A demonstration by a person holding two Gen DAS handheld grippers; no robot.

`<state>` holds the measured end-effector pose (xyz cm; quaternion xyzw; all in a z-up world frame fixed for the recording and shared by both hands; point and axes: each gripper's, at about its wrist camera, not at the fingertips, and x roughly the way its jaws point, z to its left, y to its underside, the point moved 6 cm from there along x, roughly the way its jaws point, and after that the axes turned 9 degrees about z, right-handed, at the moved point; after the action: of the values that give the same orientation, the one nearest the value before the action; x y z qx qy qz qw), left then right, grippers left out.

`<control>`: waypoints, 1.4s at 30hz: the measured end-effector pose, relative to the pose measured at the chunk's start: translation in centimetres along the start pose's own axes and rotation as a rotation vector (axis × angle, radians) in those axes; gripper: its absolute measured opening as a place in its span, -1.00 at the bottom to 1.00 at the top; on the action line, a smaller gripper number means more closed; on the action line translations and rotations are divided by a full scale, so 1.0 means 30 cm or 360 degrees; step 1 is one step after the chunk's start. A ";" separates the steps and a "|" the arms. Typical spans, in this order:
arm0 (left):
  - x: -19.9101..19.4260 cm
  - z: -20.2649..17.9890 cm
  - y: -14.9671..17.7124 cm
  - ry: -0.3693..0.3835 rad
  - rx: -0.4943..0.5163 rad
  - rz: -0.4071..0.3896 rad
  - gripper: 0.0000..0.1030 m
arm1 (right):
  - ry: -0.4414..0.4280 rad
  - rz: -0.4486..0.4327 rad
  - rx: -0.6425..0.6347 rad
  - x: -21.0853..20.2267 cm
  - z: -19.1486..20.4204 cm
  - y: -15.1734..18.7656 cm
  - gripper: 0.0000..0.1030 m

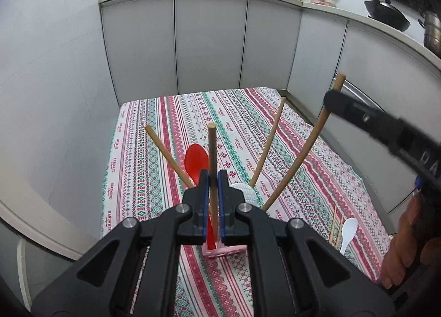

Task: Organize utensils
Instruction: 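Open both tools to drop the chopsticks into the pink holder, then move both tools back down to the remaining chopsticks and white spoon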

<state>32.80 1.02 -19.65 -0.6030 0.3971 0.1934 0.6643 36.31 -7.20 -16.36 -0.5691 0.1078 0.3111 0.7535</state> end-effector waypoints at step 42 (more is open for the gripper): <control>-0.144 0.096 0.095 0.0062 -0.0190 0.0067 0.53 | 0.0200 0.0482 0.0260 -0.234 -0.369 0.140 0.25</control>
<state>28.92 5.28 -18.34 -0.6367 0.4102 0.2190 0.6151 30.46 -19.19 -19.70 -0.5017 0.2640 0.3750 0.7335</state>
